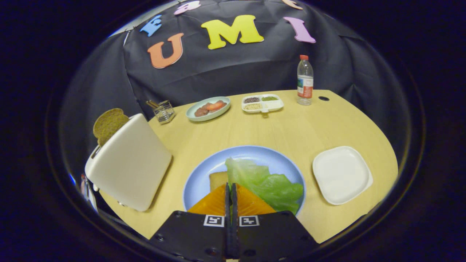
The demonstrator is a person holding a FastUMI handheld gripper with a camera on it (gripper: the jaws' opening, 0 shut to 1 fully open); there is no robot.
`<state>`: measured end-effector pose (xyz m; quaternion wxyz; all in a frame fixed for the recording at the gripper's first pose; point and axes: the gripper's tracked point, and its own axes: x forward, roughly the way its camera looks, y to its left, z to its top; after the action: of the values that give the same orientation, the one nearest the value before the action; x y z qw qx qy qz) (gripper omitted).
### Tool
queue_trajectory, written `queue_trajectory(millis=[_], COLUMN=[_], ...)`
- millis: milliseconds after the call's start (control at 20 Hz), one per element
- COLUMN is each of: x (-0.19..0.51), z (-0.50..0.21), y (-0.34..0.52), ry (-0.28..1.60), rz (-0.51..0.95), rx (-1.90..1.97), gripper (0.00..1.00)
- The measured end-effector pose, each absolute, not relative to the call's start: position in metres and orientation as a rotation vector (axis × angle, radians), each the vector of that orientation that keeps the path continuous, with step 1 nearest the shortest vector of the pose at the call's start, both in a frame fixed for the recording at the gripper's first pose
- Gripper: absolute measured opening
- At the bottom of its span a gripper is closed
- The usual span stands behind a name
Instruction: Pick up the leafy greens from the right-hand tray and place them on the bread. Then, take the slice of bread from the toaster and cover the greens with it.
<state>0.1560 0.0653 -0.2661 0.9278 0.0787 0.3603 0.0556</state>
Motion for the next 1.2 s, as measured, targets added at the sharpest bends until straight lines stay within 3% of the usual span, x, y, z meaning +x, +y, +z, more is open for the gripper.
queue_trajectory(millis=[300,350,650,900,1200], x=[0.16,0.164,0.172,0.172,0.177], z=[-0.278,-0.275,-0.2,-0.127,-0.091], y=[0.09,0.088,0.094,0.127,0.2], ry=[0.77,0.754,0.588,0.487,0.456], rz=[0.155,0.152,0.13,0.164,0.235], rx=[0.129,0.119,0.069,0.061,0.049], gripper=[0.03,0.22,0.95,0.96,0.96])
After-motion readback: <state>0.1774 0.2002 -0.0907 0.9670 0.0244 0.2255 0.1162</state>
